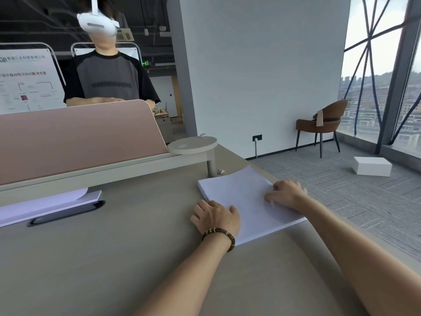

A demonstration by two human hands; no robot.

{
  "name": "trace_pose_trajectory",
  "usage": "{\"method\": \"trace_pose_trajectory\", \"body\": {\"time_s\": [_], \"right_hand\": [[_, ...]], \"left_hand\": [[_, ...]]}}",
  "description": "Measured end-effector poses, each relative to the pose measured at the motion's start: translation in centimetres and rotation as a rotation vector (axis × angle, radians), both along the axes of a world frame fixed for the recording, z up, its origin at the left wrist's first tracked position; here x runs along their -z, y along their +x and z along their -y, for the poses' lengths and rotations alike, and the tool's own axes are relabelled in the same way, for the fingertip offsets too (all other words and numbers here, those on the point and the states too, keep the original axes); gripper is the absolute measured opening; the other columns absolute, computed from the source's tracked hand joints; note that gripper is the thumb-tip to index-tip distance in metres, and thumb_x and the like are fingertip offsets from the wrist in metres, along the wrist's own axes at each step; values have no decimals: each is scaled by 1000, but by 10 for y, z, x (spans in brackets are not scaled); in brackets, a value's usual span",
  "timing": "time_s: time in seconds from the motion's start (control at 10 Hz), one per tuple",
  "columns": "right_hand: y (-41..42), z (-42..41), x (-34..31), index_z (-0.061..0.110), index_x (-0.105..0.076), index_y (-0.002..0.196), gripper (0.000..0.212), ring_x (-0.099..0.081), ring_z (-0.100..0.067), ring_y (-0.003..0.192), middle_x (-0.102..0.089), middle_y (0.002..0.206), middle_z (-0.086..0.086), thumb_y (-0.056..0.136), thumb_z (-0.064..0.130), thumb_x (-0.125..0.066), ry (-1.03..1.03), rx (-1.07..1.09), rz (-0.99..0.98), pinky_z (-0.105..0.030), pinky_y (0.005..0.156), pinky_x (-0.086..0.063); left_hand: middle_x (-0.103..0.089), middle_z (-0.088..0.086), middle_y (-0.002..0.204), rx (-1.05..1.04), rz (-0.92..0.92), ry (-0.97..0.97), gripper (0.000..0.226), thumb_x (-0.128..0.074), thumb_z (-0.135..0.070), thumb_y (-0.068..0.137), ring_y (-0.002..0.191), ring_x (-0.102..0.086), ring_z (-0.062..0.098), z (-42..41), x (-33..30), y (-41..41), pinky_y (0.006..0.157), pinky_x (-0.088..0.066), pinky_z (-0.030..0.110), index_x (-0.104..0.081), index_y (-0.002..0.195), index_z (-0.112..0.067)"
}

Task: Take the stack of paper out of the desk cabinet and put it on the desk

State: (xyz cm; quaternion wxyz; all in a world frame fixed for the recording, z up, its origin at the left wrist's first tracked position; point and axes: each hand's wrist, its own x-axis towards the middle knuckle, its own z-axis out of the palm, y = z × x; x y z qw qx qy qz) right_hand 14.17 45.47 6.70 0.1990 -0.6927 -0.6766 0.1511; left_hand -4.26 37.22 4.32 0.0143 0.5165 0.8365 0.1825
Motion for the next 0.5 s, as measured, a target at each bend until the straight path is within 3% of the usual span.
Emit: {"method": "trace_pose_trajectory", "body": {"time_s": [0.1, 0.2, 0.3, 0.4, 0.5], "right_hand": [[0, 4, -7, 25, -59, 67, 23, -42, -32, 119, -55, 104, -6, 73, 47, -64, -38, -7, 84, -42, 86, -29], [2, 2, -10, 22, -61, 81, 30, -42, -34, 125, -55, 111, -8, 78, 53, -61, -31, -32, 122, -43, 89, -29], [2, 7, -11, 19, -57, 131, 60, -40, -34, 133, -54, 134, -10, 84, 56, -58, 35, -43, 65, -47, 101, -30], [1, 18, -11, 20, -47, 144, 70, -45, -31, 132, -54, 139, -7, 85, 56, -59, 119, -74, -18, -48, 107, -30], [0, 35, -10, 19, -50, 142, 66, -56, -26, 124, -60, 132, -5, 86, 53, -61, 280, -98, -200, -48, 107, -40]], "left_hand": [[-46, 12, 138, 4, 24, -27, 70, -31, -57, 93, 131, -36, 30, -1, 0, -1, 105, -28, 44, -48, 138, -6], [-43, 14, 142, 8, 46, -43, 81, -28, -62, 93, 133, -36, 31, 0, -3, -1, 107, -28, 46, -39, 146, -1], [-40, 16, 145, 27, 95, -31, 86, -26, -64, 93, 136, -34, 31, 1, -10, -3, 108, -29, 48, -31, 151, 1], [-42, 16, 142, 73, 62, 43, 78, -27, -61, 94, 134, -34, 31, 9, -18, -6, 105, -32, 47, -37, 147, -4], [-44, 15, 139, 142, 86, 129, 63, -33, -56, 96, 134, -35, 31, 24, -25, -12, 103, -35, 45, -46, 136, -8]]}}
